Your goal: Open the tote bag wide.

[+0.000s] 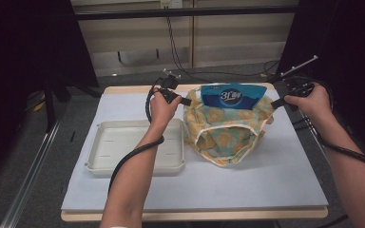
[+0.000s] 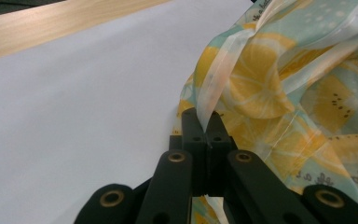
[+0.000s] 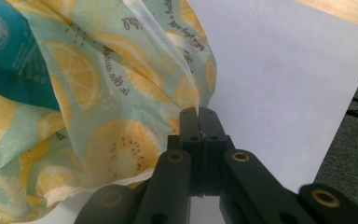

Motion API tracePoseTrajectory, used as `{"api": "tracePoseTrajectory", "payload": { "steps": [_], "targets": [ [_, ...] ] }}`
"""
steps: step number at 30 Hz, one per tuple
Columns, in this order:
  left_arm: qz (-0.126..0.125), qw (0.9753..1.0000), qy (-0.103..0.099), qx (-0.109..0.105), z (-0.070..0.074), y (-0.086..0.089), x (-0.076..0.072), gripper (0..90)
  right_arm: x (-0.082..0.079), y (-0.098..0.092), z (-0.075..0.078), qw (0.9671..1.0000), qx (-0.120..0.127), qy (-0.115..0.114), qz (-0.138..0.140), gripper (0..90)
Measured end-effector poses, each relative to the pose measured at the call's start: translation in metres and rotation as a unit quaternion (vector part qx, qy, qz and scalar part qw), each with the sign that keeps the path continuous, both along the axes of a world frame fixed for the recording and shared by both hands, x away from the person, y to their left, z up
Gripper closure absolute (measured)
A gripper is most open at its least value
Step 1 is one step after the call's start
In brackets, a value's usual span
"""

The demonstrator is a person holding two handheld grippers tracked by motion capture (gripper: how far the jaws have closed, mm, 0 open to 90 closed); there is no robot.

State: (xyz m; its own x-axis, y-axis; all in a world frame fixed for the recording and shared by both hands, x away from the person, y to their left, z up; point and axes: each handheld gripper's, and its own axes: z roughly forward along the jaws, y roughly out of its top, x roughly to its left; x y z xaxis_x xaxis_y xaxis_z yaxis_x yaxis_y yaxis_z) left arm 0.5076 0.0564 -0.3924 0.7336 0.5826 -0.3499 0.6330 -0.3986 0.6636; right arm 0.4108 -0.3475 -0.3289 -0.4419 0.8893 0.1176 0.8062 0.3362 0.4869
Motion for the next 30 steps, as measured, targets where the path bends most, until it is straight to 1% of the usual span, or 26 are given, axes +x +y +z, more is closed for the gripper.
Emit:
{"api": "tracePoseTrajectory", "payload": {
  "steps": [1,2,3,5,6,7,8,9,10,11,12,13,14,15,16,17,18,19,20,21,22,24,27,28,29,30],
  "targets": [
    [0.003,1.0,0.002,-0.002,-0.001,0.0,0.0,90.0,0.0,0.0,0.0,1.0,-0.002,0.0,-0.003,90.0],
    [0.005,1.0,0.004,-0.001,-0.002,0.0,0.0,90.0,0.001,0.0,-0.002,1.0,-0.001,-0.005,-0.001,90.0],
    [0.006,1.0,0.007,-0.003,-0.003,0.0,0.0,90.0,0.002,0.0,-0.003,1.0,0.0,-0.003,-0.006,90.0],
    [0.004,0.9999,0.01,0.001,-0.004,-0.001,0.001,90.0,0.003,-0.001,-0.004,1.0,0.0,-0.003,-0.003,90.0],
    [0.001,0.9999,0.01,0.009,-0.005,-0.001,0.002,90.0,0.003,0.001,-0.004,0.9999,0.001,-0.002,-0.01,90.0],
    [0.007,0.9999,0.013,0.003,-0.007,-0.002,0.001,90.0,0.003,0.001,-0.004,1.0,-0.001,-0.001,-0.008,90.0],
    [0.008,0.9999,0.013,0.002,-0.007,-0.003,0.001,90.0,0.004,0.001,-0.005,1.0,0.003,-0.002,-0.004,90.0],
    [0.006,0.9999,0.015,0.007,-0.008,-0.003,0.001,90.0,0.004,0.002,-0.006,1.0,0.002,-0.002,-0.007,90.0],
    [0.011,0.9998,0.016,0.001,-0.008,-0.004,0.0,90.0,0.005,0.003,-0.007,1.0,-0.002,-0.004,-0.007,90.0],
    [0.003,0.9998,0.013,0.012,-0.008,-0.003,0.001,90.0,0.005,0.003,-0.008,1.0,-0.001,-0.003,-0.007,90.0],
    [0.004,0.9998,0.013,0.011,-0.008,-0.003,0.002,90.0,0.005,0.003,-0.008,1.0,-0.001,-0.003,-0.007,90.0],
    [0.009,0.9998,0.015,0.003,-0.009,-0.005,0.001,90.0,0.006,0.003,-0.009,1.0,0.0,0.0,-0.007,90.0],
    [-0.003,0.9997,0.011,0.021,-0.008,-0.003,0.003,90.0,0.007,0.003,-0.011,1.0,0.001,0.001,-0.007,90.0],
    [-0.005,0.9997,0.012,0.022,-0.009,-0.004,0.003,90.0,0.007,0.003,-0.012,1.0,0.001,0.002,-0.008,90.0],
    [0.002,0.9998,0.016,0.015,-0.01,-0.005,0.003,90.0,0.007,0.004,-0.012,0.9999,-0.003,0.004,-0.009,90.0],
    [0.012,0.9997,0.018,0.007,-0.011,-0.007,0.002,90.0,0.008,0.003,-0.014,1.0,-0.001,0.002,-0.003,90.0],
    [0.0,0.9997,0.016,0.021,-0.012,-0.004,0.004,90.0,0.008,0.003,-0.014,1.0,-0.001,0.003,-0.006,90.0],
    [0.023,0.9994,0.026,0.002,-0.014,-0.007,0.003,90.0,0.008,0.003,-0.014,0.9999,-0.002,0.006,-0.012,90.0],
    [0.02,0.9994,0.026,0.003,-0.016,-0.007,0.004,90.0,0.009,0.003,-0.016,1.0,0.0,0.003,-0.008,90.0],
    [0.025,0.9993,0.029,0.002,-0.017,-0.007,0.003,90.0,0.009,0.003,-0.016,0.9999,-0.002,0.007,-0.01,90.0],
    [0.002,0.9995,0.025,0.022,-0.016,-0.004,0.005,90.0,0.01,0.004,-0.017,0.9999,-0.003,0.009,-0.011,90.0],
    [0.0,0.9994,0.025,0.024,-0.018,-0.005,0.005,90.0,0.011,0.004,-0.018,0.9999,-0.004,0.006,-0.01,90.0],
    [0.001,0.9993,0.027,0.026,-0.02,-0.005,0.005,90.0,0.012,0.004,-0.02,0.9999,-0.003,0.01,-0.012,90.0],
    [0.0,0.9991,0.03,0.029,-0.02,-0.005,0.006,90.0,0.013,0.004,-0.022,0.9999,-0.007,0.007,-0.011,90.0],
    [0.012,0.9992,0.034,0.017,-0.022,-0.006,0.005,90.0,0.013,0.003,-0.024,0.9999,-0.008,0.008,-0.012,90.0],
    [0.021,0.9991,0.037,0.011,-0.022,-0.006,0.004,90.0,0.013,0.003,-0.024,0.9999,-0.008,0.008,-0.012,90.0]
  ]
}}
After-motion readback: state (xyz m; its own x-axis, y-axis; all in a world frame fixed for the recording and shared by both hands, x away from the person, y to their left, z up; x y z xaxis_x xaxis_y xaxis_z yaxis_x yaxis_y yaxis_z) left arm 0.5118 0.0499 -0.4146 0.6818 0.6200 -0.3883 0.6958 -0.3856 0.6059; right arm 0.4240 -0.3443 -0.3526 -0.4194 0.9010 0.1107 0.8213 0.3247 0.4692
